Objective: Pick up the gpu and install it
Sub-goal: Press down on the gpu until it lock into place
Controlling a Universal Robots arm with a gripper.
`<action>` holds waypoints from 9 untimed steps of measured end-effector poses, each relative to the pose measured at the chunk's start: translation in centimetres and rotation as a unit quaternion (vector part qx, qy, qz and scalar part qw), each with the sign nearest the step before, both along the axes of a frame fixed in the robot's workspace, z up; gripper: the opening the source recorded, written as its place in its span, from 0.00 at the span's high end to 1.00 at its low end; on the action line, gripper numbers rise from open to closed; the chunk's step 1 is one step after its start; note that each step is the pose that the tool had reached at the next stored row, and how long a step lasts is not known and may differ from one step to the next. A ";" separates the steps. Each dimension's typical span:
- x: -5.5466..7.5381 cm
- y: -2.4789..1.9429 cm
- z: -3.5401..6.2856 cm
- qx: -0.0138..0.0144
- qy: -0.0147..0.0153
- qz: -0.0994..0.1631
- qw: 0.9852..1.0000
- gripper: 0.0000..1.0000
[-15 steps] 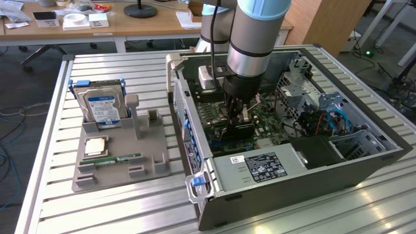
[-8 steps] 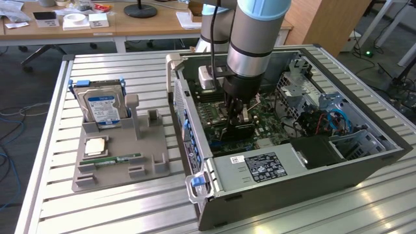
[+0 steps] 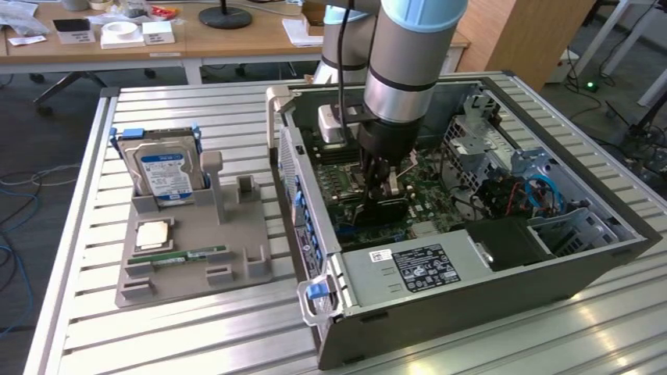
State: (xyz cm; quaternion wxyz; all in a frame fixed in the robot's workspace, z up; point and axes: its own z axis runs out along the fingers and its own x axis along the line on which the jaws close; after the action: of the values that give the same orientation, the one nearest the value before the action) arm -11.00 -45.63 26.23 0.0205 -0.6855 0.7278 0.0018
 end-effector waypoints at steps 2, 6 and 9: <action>0.0 -0.01 0.43 -0.001 0.000 0.000 1.000 0.89; 0.0 -0.01 1.27 -0.001 0.001 0.000 1.000 0.89; 0.0 0.00 2.05 -0.001 0.001 0.000 1.000 0.89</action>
State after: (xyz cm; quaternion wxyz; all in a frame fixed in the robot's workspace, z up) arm -10.98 -45.63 28.27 0.0193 -0.6855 0.7278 0.0015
